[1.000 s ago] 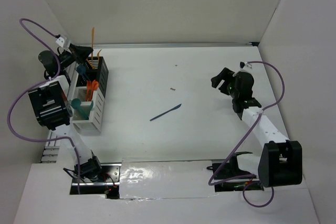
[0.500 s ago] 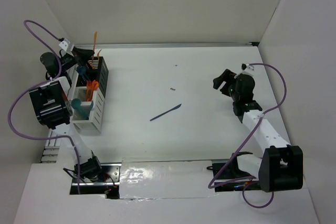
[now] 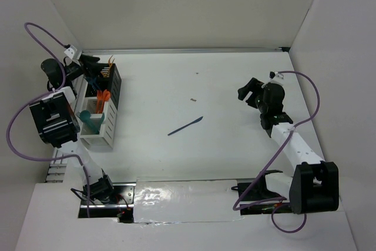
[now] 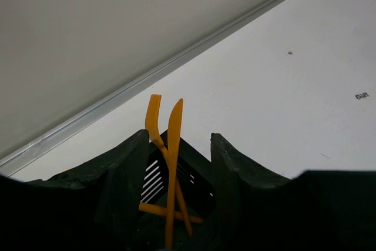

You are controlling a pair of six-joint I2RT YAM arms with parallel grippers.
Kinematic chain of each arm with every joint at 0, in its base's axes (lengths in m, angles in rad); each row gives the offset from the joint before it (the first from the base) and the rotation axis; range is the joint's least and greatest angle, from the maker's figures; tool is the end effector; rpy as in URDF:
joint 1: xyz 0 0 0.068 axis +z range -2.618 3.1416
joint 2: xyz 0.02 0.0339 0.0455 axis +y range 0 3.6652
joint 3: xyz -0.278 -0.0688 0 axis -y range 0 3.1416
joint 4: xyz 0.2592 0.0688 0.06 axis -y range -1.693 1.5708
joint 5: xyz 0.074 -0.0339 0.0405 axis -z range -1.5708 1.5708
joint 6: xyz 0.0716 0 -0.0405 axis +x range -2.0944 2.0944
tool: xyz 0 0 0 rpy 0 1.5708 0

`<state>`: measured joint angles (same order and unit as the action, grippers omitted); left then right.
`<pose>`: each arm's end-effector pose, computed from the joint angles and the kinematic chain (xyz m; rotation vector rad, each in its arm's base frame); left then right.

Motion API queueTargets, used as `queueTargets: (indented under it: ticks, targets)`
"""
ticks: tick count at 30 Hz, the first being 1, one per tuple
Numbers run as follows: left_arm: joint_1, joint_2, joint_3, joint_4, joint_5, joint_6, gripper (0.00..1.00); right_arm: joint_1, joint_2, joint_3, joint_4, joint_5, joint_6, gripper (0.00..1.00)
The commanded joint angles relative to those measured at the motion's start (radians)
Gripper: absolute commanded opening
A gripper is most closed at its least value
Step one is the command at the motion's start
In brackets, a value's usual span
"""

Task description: Sort the eating utensils into containers

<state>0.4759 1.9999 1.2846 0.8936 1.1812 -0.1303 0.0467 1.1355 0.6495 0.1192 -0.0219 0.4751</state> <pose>0.4484 0.1566 0.2595 0.5565 1.4226 -0.5419 0.2955 0.0154 0.2453 0.4012 1.9136 0.3672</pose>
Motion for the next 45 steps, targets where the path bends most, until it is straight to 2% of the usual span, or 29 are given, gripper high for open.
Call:
queueTargets:
  ticks: [1, 5, 7, 8, 9, 10, 11, 12, 13, 14, 15, 16, 18, 19, 24, 25, 27, 28, 31, 35, 36, 39, 45]
  targets:
    - [0.027, -0.137, -0.001, 0.044, 0.032, 0.035, 0.59, -0.005, -0.02, 0.006, 0.037, -0.01, -0.003, 0.82]
    - [0.021, -0.266, 0.033, -0.053, 0.021, 0.033, 0.61, -0.007, -0.042, 0.006, 0.014, -0.019, 0.011, 0.82]
    - [-0.014, -0.35, 0.117, -0.273, 0.037, 0.087, 0.6, -0.005, -0.054, 0.016, -0.025, -0.019, 0.022, 0.83]
    - [-0.076, -0.369, 0.157, -0.404, 0.044, 0.2, 0.6, -0.004, -0.057, 0.025, -0.044, -0.019, 0.023, 0.83]
    - [-0.066, -0.391, 0.198, -0.638, 0.043, 0.278, 0.61, -0.005, -0.059, 0.025, -0.061, -0.019, 0.031, 0.83]
    - [-0.129, -0.417, 0.273, -0.751, 0.02, 0.337, 0.62, -0.005, -0.062, 0.035, -0.078, -0.019, 0.034, 0.85]
    - [-0.254, -0.432, 0.297, -0.871, -0.014, 0.416, 0.62, -0.005, -0.071, 0.035, -0.107, -0.019, 0.051, 0.86]
    - [-0.329, -0.446, 0.306, -0.931, -0.099, 0.449, 0.62, -0.005, -0.075, 0.023, -0.116, -0.019, 0.053, 0.86]
    - [-0.31, -0.473, 0.309, -1.049, -0.162, 0.465, 0.61, -0.005, -0.075, 0.012, -0.116, -0.019, 0.066, 0.86]
    - [-0.403, -0.487, 0.305, -1.096, -0.223, 0.457, 0.61, -0.007, -0.088, -0.01, -0.127, -0.019, 0.088, 0.87]
    - [-0.565, -0.503, 0.283, -1.123, -0.279, 0.437, 0.6, -0.007, -0.094, -0.019, -0.127, -0.029, 0.095, 0.87]
    - [-0.62, -0.518, 0.218, -1.137, -0.351, 0.416, 0.6, -0.008, -0.112, -0.019, -0.138, -0.029, 0.103, 0.87]
    - [-0.725, -0.564, 0.138, -1.141, -0.406, 0.411, 0.62, -0.01, -0.134, -0.031, -0.177, -0.041, 0.102, 0.87]
    - [-0.802, -0.573, 0.113, -1.183, -0.51, 0.429, 0.63, -0.01, -0.161, -0.031, -0.196, -0.041, 0.099, 0.87]
    - [-1.043, -0.451, 0.163, -1.491, -0.761, 0.416, 0.55, -0.011, -0.25, -0.022, -0.286, -0.041, 0.027, 0.88]
    - [-1.118, -0.434, 0.165, -1.519, -0.787, 0.399, 0.55, -0.013, -0.275, -0.022, -0.297, -0.041, 0.03, 0.88]
    - [-1.143, -0.403, 0.138, -1.543, -0.827, 0.382, 0.55, -0.013, -0.299, -0.033, -0.297, -0.041, 0.045, 0.89]
    - [-1.189, -0.398, 0.127, -1.53, -0.833, 0.371, 0.55, -0.011, -0.325, -0.043, -0.297, -0.052, 0.059, 0.88]
    - [-1.223, -0.366, 0.102, -1.474, -0.891, 0.342, 0.58, -0.013, -0.378, -0.065, -0.317, -0.061, 0.068, 0.89]
    - [-1.228, -0.248, 0.136, -1.473, -0.959, 0.307, 0.57, -0.011, -0.427, -0.074, -0.359, -0.036, 0.056, 0.88]
    - [-1.223, -0.154, 0.191, -1.51, -0.977, 0.301, 0.53, -0.011, -0.447, -0.083, -0.374, -0.024, 0.053, 0.89]
    - [-1.223, -0.071, 0.235, -1.571, -0.985, 0.31, 0.52, -0.013, -0.453, -0.083, -0.386, -0.013, 0.045, 0.89]
    - [-1.209, -0.003, 0.251, -1.559, -0.997, 0.325, 0.51, -0.014, -0.453, -0.093, -0.386, -0.004, 0.037, 0.89]
